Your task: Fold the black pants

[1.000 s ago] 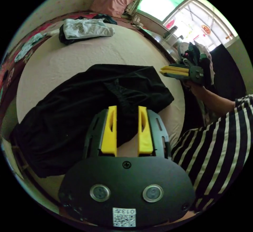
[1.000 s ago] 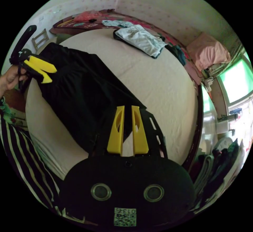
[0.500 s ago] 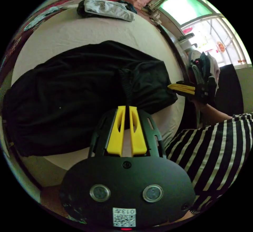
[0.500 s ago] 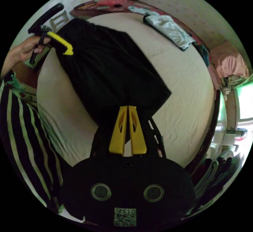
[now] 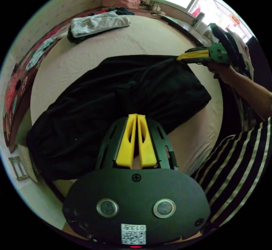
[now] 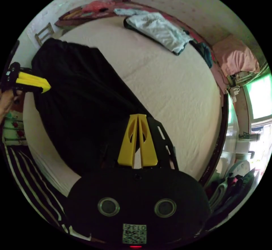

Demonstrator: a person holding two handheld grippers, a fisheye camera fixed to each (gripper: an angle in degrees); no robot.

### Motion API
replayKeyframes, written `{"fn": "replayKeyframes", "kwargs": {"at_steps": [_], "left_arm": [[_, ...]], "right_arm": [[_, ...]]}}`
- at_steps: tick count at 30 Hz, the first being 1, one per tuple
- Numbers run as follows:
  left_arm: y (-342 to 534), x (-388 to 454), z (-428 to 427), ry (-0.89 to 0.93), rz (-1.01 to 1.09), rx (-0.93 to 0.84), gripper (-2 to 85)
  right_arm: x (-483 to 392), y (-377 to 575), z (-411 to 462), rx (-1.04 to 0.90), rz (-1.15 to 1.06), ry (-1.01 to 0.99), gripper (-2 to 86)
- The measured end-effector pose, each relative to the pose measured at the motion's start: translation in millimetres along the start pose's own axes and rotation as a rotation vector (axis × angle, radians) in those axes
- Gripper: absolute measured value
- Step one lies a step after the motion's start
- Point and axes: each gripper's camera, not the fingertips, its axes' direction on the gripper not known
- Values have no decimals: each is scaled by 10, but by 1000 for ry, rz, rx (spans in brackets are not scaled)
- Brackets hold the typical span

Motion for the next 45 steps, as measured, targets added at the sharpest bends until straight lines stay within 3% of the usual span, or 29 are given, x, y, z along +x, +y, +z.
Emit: {"fn": "replayKeyframes", "kwargs": {"at_steps": [3,9,17,20,24,28,30,38,42,45], "left_arm": [[205,16,-149,-91,16,52,-2],[502,-66,28,-125,106,-15,-3],[942,-488,-16,-17,91,26,2],[1327,-814,-329,-35,-49,163,12],[2283,-1591,-714,-135,-417,360,80],[3158,-2415,-634,4,-742,426,160],[3380,-2675,-551,107,-784,468,174],[3534,-3247,-196,337,-674,451,205],[3554,-3415,-58,493,-662,486,155],[3590,-3452,-57,501,-658,489,114]], "right_arm": [[-153,-68,-295,138,-24,-42,0],[-844,-514,-342,180,-254,-83,-1],[-1088,-983,-189,71,-383,-41,0],[-954,-1187,-463,152,-345,-79,5],[-986,-1730,-728,233,-430,-177,33],[-1221,-2338,-800,267,-509,-294,76],[-1435,-2750,-829,272,-568,-369,90],[-1956,-3763,-710,112,-792,-453,118],[-2000,-4049,-558,-6,-841,-466,125],[-1965,-4167,-474,-82,-837,-511,123]]}}
